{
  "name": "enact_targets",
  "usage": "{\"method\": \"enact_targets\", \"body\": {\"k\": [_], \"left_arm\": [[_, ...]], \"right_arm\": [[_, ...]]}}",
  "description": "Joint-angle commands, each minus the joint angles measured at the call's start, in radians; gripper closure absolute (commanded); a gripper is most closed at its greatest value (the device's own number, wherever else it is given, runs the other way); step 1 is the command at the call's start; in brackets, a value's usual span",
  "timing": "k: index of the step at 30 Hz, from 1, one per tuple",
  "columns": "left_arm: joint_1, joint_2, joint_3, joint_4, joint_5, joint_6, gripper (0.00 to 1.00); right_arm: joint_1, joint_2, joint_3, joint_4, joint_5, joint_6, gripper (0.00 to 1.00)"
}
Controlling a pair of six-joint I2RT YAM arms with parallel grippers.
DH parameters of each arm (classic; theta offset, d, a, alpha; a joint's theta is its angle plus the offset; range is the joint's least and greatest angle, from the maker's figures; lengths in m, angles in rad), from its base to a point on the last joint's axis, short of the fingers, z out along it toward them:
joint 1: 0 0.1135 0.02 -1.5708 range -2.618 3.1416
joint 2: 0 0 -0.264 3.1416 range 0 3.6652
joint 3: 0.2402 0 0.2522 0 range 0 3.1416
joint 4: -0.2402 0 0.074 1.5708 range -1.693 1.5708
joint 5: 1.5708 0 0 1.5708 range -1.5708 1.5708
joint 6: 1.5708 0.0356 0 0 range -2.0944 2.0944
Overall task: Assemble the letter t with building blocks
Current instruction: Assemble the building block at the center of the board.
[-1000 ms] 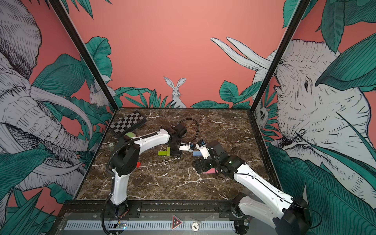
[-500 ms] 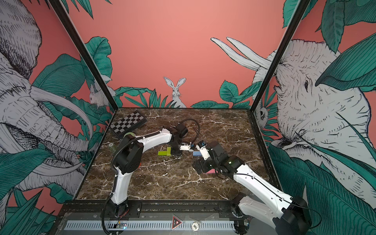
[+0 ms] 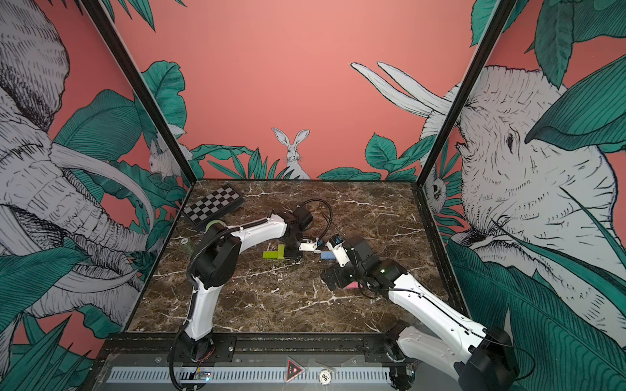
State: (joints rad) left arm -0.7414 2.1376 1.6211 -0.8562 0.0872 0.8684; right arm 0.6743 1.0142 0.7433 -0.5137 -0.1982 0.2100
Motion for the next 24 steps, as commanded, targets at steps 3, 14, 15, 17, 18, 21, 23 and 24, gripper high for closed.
{"method": "enact_targets", "body": {"k": [3,14,15,17,18,21,23,24], "left_arm": [[0.017,-0.002,0.001,-0.030,-0.008,0.021,0.68],[0.029,0.004,-0.007,-0.029,-0.011,0.017,0.68],[0.030,0.004,-0.007,-0.029,-0.008,0.018,0.68],[0.030,0.004,-0.011,-0.025,-0.010,0.017,0.67],[0.030,0.005,-0.011,-0.027,-0.010,0.016,0.66],[0.030,0.008,-0.011,-0.027,-0.011,0.016,0.65],[0.030,0.010,-0.013,-0.025,-0.014,0.014,0.64],[0.031,0.011,-0.013,-0.026,-0.014,0.015,0.64]], "right_arm": [[0.000,-0.011,-0.007,0.012,0.003,0.008,0.01],[-0.002,-0.013,-0.010,0.015,0.000,0.008,0.02],[-0.001,-0.013,-0.010,0.015,-0.001,0.009,0.01],[-0.001,-0.012,-0.011,0.014,-0.001,0.007,0.01],[-0.001,-0.011,-0.012,0.015,0.000,0.007,0.01],[-0.001,-0.010,-0.012,0.015,0.000,0.007,0.02],[-0.001,-0.011,-0.012,0.015,0.000,0.007,0.02],[-0.001,-0.011,-0.012,0.015,0.000,0.006,0.02]]}}
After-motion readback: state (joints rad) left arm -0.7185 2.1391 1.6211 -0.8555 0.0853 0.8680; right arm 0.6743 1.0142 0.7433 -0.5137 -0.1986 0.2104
